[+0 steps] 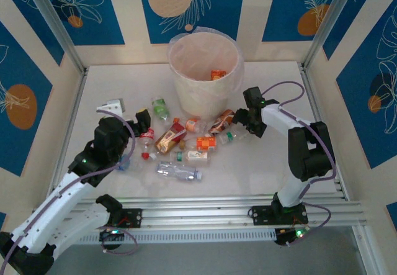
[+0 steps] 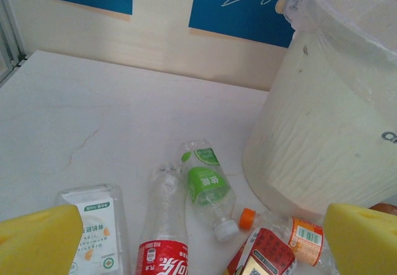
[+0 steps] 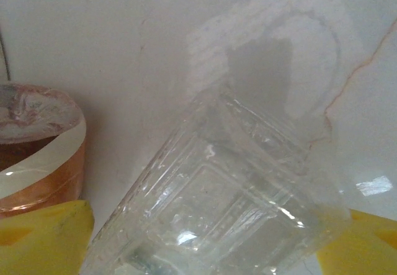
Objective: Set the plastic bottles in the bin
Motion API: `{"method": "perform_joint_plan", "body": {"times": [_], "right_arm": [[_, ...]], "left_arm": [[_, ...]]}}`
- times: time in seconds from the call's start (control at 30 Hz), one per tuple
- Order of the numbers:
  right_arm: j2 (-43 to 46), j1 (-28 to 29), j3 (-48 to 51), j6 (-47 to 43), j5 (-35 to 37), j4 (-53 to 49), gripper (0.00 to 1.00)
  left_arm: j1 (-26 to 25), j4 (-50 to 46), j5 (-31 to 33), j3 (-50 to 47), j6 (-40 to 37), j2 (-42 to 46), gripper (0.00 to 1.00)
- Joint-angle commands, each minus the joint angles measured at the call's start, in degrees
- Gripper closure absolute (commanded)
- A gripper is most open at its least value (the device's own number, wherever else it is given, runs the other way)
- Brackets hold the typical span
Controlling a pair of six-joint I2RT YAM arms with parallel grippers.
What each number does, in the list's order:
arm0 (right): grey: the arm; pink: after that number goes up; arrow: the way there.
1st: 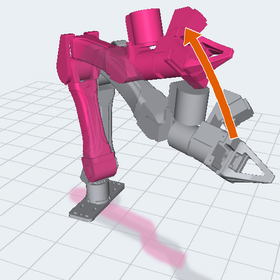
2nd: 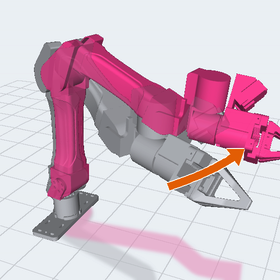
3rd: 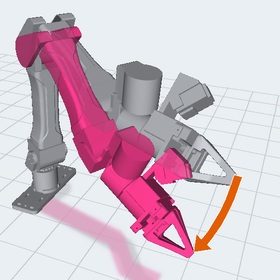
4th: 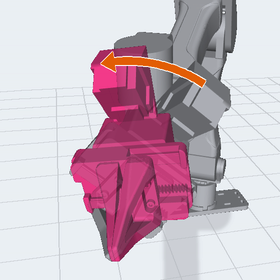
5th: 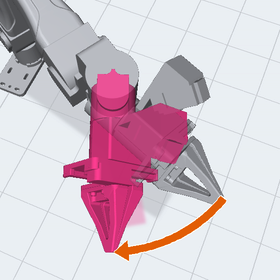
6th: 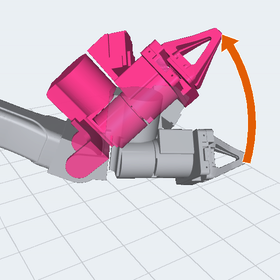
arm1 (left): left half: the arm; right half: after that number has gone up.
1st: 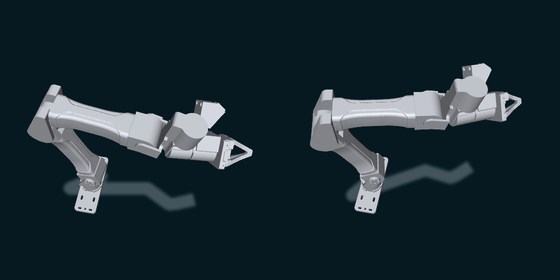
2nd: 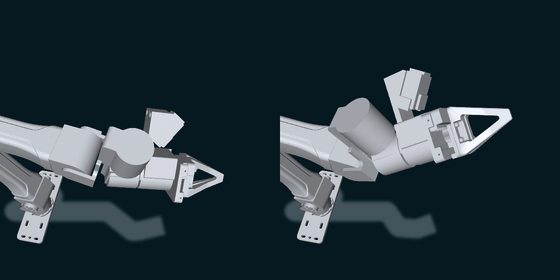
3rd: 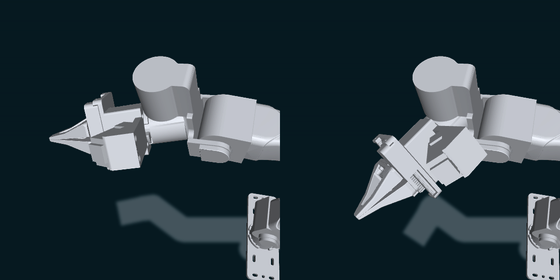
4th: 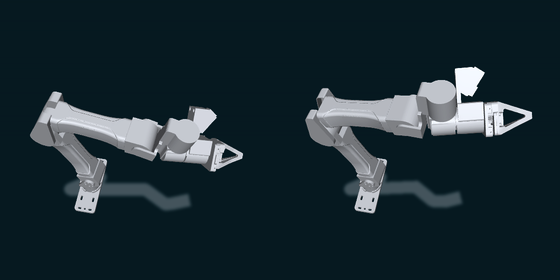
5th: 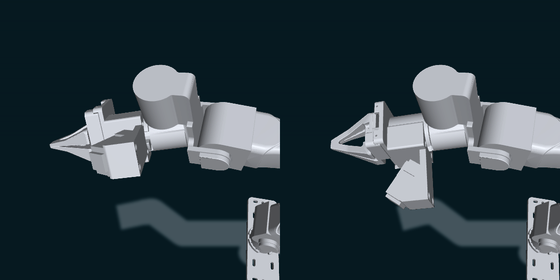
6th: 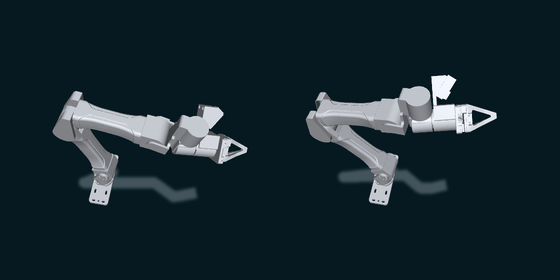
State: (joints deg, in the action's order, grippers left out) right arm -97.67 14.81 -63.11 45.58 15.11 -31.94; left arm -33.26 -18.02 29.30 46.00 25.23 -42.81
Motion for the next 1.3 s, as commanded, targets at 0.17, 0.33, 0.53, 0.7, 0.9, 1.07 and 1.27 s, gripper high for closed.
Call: {"method": "perform_joint_plan", "body": {"times": [0.17, 0.33, 0.53, 0.7, 0.9, 1.07, 1.27], "right_arm": [[-3.2, 0.6, 0.4, 0.4, -1.1, 1.0, 0.10], [-5.4, 0.4, 0.1, 0.2, -1.3, 1.6, 0.14], [-5.9, 0.1, 0.2, -0.4, -1.4, 1.6, 0.25], [-3.1, 0.0, 0.4, -0.9, 0.8, -0.1, 0.36], [3.3, 0.0, 0.2, -2.2, 5.0, -4.1, 0.44], [10.7, 0.6, -1.5, -3.2, 8.7, -8.9, 0.47], [18.8, 4.5, -10.6, -7.1, 14.7, -14.7, 0.47]], "left_arm": [[-0.4, -1.0, 2.4, -0.4, 0.7, 1.6, 0.00], [-0.4, -1.3, 2.6, -0.5, 0.8, 1.5, 0.01], [-0.4, -1.6, 3.7, -0.5, 0.8, 1.6, 0.00], [-0.4, -2.0, 4.4, -0.4, 0.8, 1.7, 0.01], [-0.4, -2.0, 5.0, -0.5, 0.9, 1.7, 0.00], [-0.4, -2.1, 5.3, -0.5, 1.1, 1.6, 0.01], [-0.4, -2.0, 5.3, -0.7, 1.8, 0.8, 0.00]]}}
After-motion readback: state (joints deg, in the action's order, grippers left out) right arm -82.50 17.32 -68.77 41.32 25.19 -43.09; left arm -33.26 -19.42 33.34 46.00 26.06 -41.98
